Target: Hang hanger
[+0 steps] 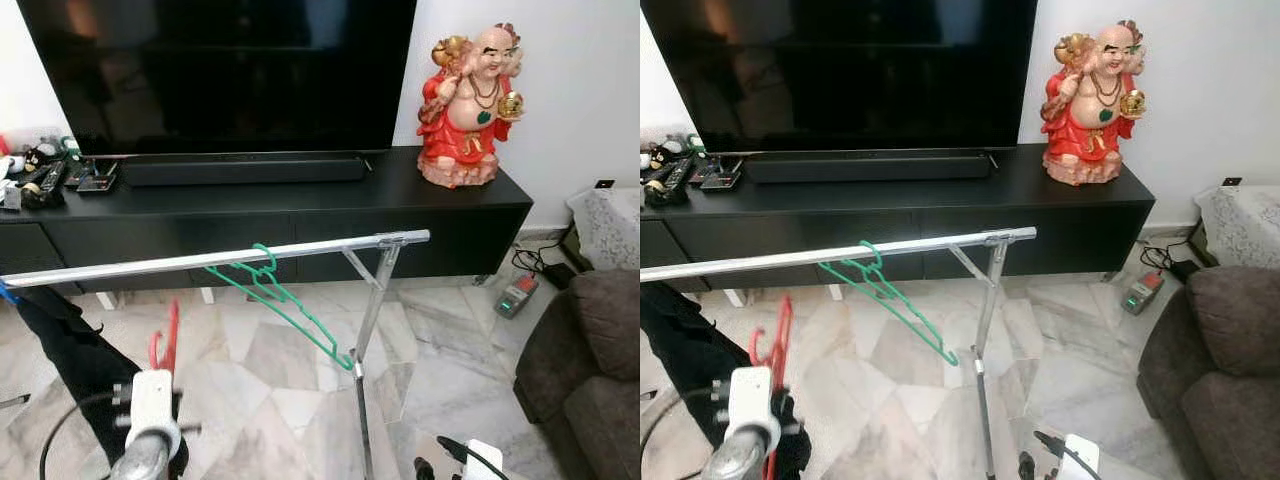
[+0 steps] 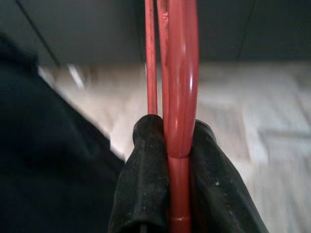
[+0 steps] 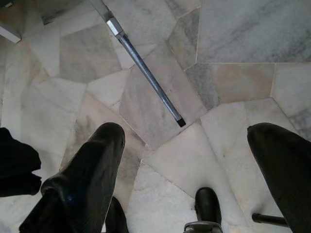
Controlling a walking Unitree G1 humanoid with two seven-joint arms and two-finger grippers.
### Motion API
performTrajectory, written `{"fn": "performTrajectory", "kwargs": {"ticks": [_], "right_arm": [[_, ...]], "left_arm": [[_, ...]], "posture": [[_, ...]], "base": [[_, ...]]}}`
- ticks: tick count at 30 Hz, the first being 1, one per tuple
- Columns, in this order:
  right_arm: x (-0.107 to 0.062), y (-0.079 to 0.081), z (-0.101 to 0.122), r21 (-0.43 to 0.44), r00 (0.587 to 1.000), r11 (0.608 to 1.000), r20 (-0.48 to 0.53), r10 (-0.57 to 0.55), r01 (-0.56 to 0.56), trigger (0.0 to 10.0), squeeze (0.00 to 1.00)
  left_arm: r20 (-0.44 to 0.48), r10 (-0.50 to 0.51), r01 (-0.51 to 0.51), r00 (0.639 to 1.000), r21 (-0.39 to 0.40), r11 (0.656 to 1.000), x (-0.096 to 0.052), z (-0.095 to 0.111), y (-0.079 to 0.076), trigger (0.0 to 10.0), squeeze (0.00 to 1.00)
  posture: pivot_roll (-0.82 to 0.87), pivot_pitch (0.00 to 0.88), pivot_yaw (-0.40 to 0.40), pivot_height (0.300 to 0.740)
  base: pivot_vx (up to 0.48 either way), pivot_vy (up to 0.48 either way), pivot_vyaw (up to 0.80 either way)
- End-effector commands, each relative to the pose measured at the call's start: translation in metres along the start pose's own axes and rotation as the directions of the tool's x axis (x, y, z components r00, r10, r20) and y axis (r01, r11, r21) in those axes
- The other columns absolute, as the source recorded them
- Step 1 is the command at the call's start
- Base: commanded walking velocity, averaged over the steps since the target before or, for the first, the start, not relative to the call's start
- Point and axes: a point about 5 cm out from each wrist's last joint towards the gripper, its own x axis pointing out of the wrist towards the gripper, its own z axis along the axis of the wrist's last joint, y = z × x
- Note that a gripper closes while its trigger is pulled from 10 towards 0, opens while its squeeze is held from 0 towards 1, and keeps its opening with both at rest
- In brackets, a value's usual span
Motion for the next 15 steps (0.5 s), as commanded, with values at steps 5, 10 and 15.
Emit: {"fn": "performTrajectory", "kwargs": {"ticks": [5,10,15], "right_arm": [[0.000,0.000,0.000,-0.014,1.000,1.000,-0.006,0.004,-0.004,10.0,0.00],[0.000,-0.001,-0.001,-0.012,1.000,1.000,-0.007,0.003,-0.003,10.0,0.00],[-0.001,-0.003,-0.003,-0.015,1.000,1.000,-0.016,0.000,0.000,10.0,0.00]], "left_arm": [[0.077,0.051,-0.049,0.996,-0.019,0.999,0.009,0.022,-0.001,10.0,0.00],[0.110,0.104,-0.098,0.988,-0.062,0.993,0.025,0.050,0.001,10.0,0.00],[0.130,0.127,-0.114,0.983,-0.102,0.988,0.038,0.074,0.002,10.0,0.00]], "posture": [[0.01,0.037,0.002,0.740],[0.00,0.036,0.005,0.740],[-0.01,0.029,-0.001,0.740]], "base": [[0.000,0.000,0.00],[0.000,0.000,0.00],[0.000,0.000,0.00]]}}
